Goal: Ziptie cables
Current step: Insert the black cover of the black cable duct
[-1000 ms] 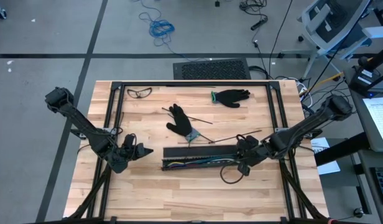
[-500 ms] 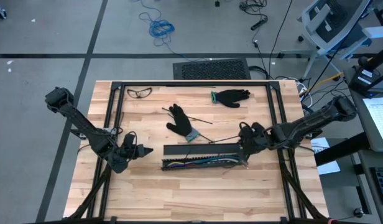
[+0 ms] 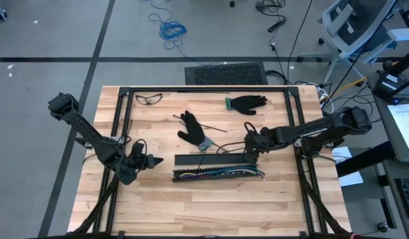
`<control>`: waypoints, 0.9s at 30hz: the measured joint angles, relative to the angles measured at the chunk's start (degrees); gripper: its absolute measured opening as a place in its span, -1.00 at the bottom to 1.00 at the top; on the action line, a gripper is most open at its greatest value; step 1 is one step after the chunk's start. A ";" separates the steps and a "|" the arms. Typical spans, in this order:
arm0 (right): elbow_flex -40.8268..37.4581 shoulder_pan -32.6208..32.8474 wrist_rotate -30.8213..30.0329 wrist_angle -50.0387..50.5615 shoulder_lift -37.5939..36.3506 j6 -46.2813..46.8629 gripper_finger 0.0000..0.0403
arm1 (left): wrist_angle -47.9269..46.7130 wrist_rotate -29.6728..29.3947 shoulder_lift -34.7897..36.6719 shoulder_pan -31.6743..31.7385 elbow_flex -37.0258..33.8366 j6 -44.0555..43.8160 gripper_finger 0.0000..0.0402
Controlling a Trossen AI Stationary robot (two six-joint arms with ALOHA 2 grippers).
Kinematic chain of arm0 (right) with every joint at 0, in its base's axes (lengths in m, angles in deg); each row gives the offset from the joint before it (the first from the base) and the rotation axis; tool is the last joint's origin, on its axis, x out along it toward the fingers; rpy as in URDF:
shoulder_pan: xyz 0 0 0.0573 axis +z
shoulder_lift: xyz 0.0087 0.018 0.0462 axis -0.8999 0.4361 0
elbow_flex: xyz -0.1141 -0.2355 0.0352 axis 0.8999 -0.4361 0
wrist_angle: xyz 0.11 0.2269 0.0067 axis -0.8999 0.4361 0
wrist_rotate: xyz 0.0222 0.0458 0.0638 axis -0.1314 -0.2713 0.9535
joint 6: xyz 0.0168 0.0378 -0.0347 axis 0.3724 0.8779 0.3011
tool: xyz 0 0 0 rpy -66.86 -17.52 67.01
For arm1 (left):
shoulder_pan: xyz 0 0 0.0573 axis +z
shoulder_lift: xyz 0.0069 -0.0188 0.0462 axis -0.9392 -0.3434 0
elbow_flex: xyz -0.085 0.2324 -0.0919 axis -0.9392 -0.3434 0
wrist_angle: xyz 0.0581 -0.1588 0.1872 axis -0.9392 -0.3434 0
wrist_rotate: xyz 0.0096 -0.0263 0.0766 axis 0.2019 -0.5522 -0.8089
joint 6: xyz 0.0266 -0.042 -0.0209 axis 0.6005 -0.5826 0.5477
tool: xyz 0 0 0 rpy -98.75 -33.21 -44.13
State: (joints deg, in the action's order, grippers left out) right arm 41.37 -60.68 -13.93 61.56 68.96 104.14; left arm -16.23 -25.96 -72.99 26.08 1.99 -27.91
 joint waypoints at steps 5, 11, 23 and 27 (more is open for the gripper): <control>0.00 -1.64 3.57 -0.41 4.80 -1.62 0.01 | 0.22 -0.16 0.00 0.00 0.00 -0.23 -0.16; 0.51 -1.60 4.27 -0.96 9.56 -5.15 -0.17 | 0.12 -1.87 0.00 0.07 0.00 -2.25 -0.16; 1.08 -0.91 2.16 3.56 8.18 -15.51 -0.99 | 3.50 -2.78 -0.02 3.14 0.34 -3.32 -0.16; 2.46 0.09 1.24 10.62 0.83 -15.24 -1.00 | 3.73 -5.28 -0.01 3.48 1.65 -2.88 -0.16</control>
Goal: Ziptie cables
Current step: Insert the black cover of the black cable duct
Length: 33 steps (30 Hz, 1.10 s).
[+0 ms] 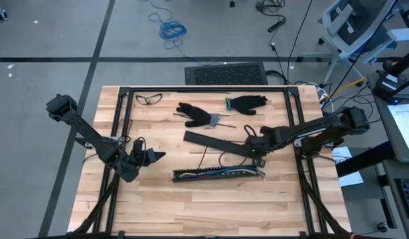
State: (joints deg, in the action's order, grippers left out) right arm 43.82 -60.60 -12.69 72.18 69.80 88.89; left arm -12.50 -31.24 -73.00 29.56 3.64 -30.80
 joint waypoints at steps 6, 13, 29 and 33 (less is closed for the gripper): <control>3.33 1.61 -4.43 14.98 -7.33 -0.21 -1.00 | -0.35 -0.82 -0.01 0.00 0.38 0.05 -0.16; 11.89 -0.03 -15.54 20.21 -8.05 -2.36 -1.00 | -1.18 -3.59 0.01 0.99 0.38 -0.30 -0.16; 12.89 -2.84 -12.36 12.83 -10.98 4.49 -0.89 | 11.47 39.89 -1.68 40.35 3.66 45.71 -0.16; 12.89 -1.58 -12.35 12.98 -12.09 5.42 -0.82 | -1.17 49.18 -7.68 49.04 13.43 62.71 -0.16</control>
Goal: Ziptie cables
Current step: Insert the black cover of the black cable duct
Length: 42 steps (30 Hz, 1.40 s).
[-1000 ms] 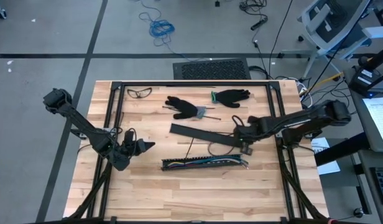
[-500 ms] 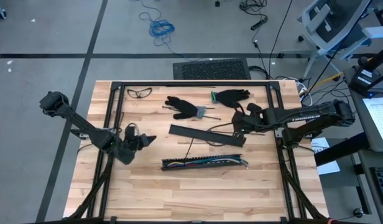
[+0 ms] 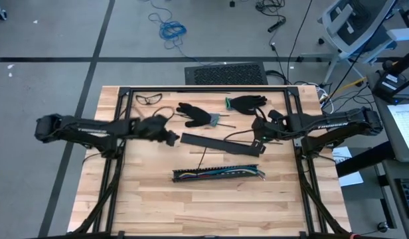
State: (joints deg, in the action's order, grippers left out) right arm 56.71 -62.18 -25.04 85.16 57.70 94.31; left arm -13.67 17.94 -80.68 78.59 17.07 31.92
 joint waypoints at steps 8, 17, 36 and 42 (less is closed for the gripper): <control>0.00 2.62 0.16 -0.02 -0.30 1.49 -0.74 | -23.14 -0.08 -21.83 6.10 25.35 43.13 -0.16; 0.00 5.16 -0.32 -0.18 -0.30 3.62 -0.74 | -36.29 -0.04 -40.56 6.68 38.19 65.61 -0.16; 0.07 7.12 -1.23 -2.55 -0.45 3.96 -0.74 | -32.95 2.23 -51.63 7.07 38.97 68.70 -0.69; 0.07 9.94 -0.13 -3.51 -0.45 5.65 -0.74 | -33.52 2.50 -51.05 6.36 38.82 61.38 -0.98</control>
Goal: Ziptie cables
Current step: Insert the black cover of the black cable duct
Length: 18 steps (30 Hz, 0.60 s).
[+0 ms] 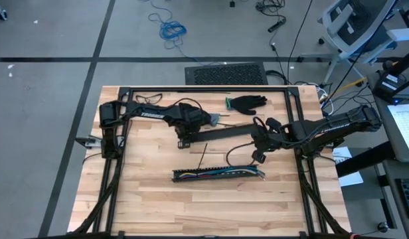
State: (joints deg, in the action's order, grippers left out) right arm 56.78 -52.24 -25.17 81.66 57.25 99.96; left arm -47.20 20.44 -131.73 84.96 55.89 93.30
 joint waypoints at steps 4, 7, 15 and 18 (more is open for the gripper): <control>0.00 2.38 -0.85 -0.25 0.00 1.80 -0.74 | -3.91 -2.95 3.33 -2.69 -0.30 -2.24 -0.99; 0.00 3.71 -3.42 -0.92 -0.02 3.03 -0.74 | -4.07 -6.33 7.23 -5.36 -0.52 -3.99 -0.99; 0.00 3.96 -5.66 -7.53 -0.01 -0.27 -0.74 | -5.62 -21.12 17.95 -13.28 -0.31 -4.01 -1.00; 0.00 2.24 -6.55 -11.18 -0.29 -3.94 -0.69 | -6.49 -23.58 20.91 -15.92 -0.17 -2.57 -1.00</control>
State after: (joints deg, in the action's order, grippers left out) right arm 56.78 -50.00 -31.72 70.48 56.96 96.02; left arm -53.69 -3.14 -110.82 69.04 55.71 90.72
